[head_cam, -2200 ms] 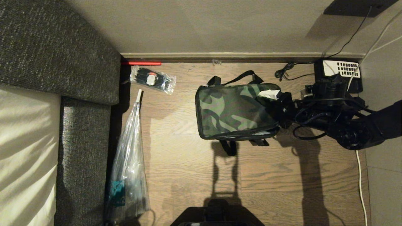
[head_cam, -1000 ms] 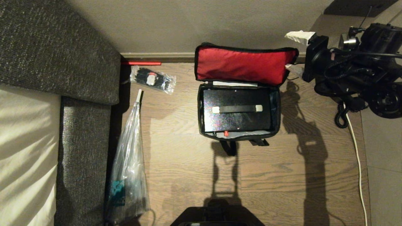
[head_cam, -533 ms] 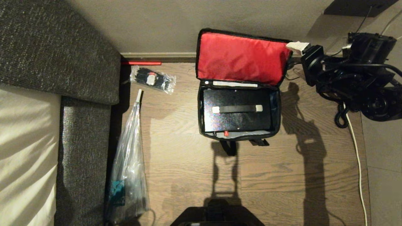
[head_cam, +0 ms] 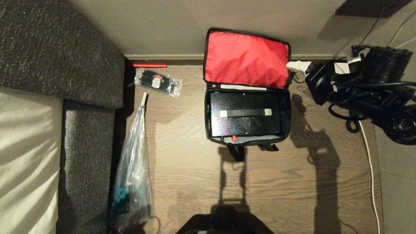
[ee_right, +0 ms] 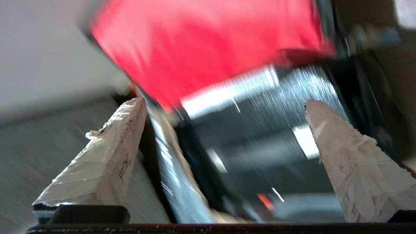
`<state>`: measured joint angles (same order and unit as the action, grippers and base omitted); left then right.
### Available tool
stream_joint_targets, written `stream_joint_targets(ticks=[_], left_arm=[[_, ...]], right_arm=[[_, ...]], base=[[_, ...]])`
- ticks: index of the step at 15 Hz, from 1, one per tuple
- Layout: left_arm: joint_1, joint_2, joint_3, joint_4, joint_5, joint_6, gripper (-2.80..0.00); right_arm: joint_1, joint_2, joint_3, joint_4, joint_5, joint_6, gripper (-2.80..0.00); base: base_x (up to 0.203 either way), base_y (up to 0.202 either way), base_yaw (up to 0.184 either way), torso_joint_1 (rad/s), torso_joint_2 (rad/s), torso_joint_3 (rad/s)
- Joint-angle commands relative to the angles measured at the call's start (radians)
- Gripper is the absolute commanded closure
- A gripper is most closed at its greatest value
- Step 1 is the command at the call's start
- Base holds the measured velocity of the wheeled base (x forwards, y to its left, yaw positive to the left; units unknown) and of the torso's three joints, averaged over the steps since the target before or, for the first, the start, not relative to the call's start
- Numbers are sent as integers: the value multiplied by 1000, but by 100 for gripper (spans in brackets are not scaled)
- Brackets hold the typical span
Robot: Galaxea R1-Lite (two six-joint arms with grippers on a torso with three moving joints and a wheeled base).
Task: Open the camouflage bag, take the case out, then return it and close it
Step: Grip the handle
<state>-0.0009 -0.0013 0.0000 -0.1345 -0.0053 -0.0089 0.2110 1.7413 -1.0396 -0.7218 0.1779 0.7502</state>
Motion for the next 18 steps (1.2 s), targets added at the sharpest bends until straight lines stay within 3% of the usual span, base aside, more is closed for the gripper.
stream_joint_targets(ticks=[1,3,7,15,16,18], left_arm=[[-1,1,40,-2,-1,0,0],[-1,1,40,-2,-1,0,0],[-1,1,40,-2,1,0,0],[-1,1,40,-1,-1,0,0],[-1,1,40,-2,-1,0,0],[-1,1,40,-2,0,0,0]], right_arm=[[34,-26,76,8,-1,-87,-280],[103,-51,137,19,-20,-145,-280],[229,-108,244,31,-173,-162,-280],[251,-431,501,89,-223,-217,-280],[251,-483,535,97,-231,-223,0],[250,-599,598,183,-254,-257,0]], base=[[0,0,0,0,0,0],[0,0,0,0,0,0],[0,0,0,0,0,0],[0,0,0,0,0,0],[0,0,0,0,0,0],[0,0,0,0,0,0]])
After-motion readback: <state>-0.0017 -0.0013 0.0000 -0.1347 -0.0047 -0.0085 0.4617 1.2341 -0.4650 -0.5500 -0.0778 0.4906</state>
